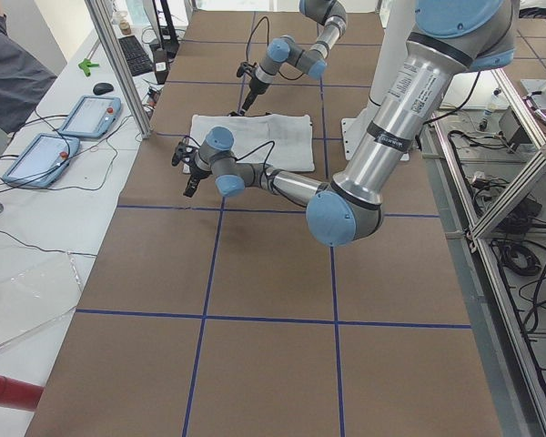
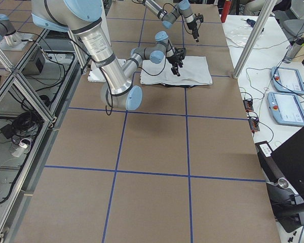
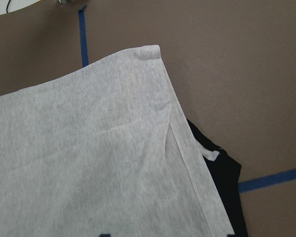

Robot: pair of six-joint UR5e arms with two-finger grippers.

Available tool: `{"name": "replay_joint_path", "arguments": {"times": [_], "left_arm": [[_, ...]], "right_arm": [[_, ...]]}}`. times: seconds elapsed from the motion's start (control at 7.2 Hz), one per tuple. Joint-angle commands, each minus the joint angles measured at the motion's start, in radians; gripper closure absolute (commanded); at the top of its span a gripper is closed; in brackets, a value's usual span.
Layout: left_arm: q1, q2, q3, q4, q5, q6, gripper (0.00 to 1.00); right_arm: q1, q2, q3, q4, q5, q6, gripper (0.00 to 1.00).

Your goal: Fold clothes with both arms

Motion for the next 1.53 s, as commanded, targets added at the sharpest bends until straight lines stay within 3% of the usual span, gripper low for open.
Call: {"name": "replay_joint_path", "arguments": {"times": [0.0,0.14,0.69,0.83,0.97,1.39], "left_arm": [[0.001,0.000,0.000,0.000,0.000,-0.001,0.00],[0.001,0.000,0.002,0.000,0.000,-0.001,0.00],[0.005,0.000,0.003,0.000,0.000,0.001,0.00],[0.007,0.000,0.003,0.000,0.000,-0.001,0.00],[0.008,0.000,0.003,0.000,0.000,-0.001,0.00],[0.010,0.000,0.000,0.000,0.000,-0.004,0.00]], "right_arm": [[0.027,0.040,-0.165,0.153,0.015,0.000,0.33],[0.030,0.040,-0.167,0.155,0.015,0.003,0.45],[0.031,0.039,-0.193,0.155,0.013,0.000,0.50],[0.031,0.039,-0.193,0.157,0.013,0.003,0.66],[0.032,0.040,-0.193,0.160,0.013,0.006,1.00],[0.046,0.039,-0.187,0.161,0.013,0.003,1.00]]}}
